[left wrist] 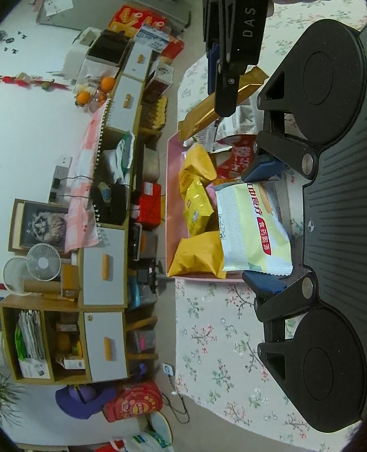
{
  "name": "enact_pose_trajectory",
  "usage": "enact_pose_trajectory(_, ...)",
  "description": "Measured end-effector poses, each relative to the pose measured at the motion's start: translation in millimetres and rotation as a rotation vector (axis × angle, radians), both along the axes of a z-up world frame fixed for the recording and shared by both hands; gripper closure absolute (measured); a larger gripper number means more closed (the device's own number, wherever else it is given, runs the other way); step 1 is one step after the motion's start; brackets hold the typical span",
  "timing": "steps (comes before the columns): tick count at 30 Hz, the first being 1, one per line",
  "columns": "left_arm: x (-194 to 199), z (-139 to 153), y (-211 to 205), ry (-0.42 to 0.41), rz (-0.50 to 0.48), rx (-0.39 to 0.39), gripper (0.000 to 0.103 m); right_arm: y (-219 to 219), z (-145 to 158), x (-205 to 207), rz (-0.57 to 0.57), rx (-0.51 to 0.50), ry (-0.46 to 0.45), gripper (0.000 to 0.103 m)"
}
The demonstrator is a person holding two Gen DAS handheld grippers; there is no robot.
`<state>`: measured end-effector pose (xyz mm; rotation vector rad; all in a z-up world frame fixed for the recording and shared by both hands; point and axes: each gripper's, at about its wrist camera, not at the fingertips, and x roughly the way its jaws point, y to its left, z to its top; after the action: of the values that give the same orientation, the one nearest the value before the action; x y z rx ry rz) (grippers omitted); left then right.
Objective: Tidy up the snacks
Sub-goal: 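Carry the pale packet and gold bar into the tray and open both tools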
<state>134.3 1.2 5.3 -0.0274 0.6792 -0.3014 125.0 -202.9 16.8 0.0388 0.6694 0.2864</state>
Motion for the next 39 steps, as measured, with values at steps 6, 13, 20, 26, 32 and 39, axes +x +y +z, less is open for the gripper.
enact_pose_trajectory(6,15,-4,-13,-0.004,0.034,-0.034,0.036,-7,-8,11,-0.075,0.030,0.007,0.103)
enact_pose_trajectory(13,29,-15,-30,-0.029,0.050,-0.045,0.036,-16,-12,21,-0.120,0.104,-0.002,0.103)
enact_pose_trajectory(20,40,-33,-35,-0.032,0.071,-0.064,0.036,-18,-20,30,-0.140,0.128,-0.007,0.103)
enact_pose_trajectory(26,41,-37,-40,-0.038,0.062,-0.039,0.021,-20,-21,33,-0.131,0.142,-0.006,0.083)
enact_pose_trajectory(32,36,-35,-40,-0.019,0.054,-0.031,0.009,-28,-17,30,-0.154,0.137,-0.012,0.067)
enact_pose_trajectory(39,18,-21,-31,0.022,0.076,-0.031,0.003,-32,-4,13,-0.175,0.013,-0.022,0.056)
